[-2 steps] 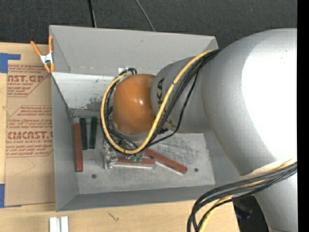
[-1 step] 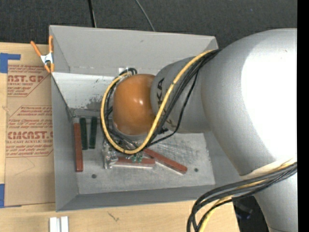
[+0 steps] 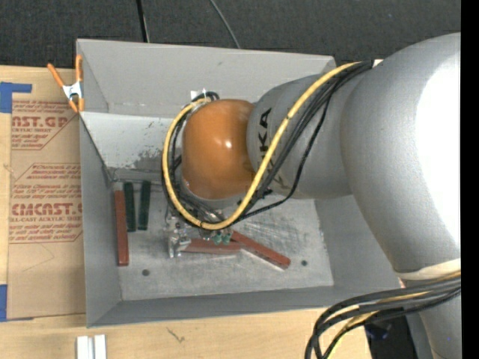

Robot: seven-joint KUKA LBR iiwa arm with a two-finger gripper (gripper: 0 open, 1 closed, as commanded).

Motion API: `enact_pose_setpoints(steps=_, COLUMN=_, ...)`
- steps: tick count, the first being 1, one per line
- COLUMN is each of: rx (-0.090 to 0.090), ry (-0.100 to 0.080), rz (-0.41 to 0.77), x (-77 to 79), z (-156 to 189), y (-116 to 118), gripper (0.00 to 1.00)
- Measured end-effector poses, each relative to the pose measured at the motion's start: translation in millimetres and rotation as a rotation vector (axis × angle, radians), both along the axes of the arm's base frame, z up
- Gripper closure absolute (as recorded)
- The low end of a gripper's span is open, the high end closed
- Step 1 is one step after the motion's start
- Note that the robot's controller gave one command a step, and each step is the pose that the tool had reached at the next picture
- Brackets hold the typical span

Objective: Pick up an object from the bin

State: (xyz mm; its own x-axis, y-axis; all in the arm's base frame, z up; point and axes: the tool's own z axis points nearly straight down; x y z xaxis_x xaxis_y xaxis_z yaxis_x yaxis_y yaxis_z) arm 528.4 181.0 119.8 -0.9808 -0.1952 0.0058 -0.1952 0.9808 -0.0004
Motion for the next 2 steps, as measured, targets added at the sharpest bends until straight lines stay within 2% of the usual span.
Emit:
enact_pose_setpoints(steps=1, rx=0.001, ry=-0.004, rz=-0.009, x=1.9, z=69, y=13, gripper=1.00)
enact_pose_setpoints(steps=2, rx=0.003, ry=-0.009, rz=-0.008, x=2.3, z=121, y=16, gripper=1.00)
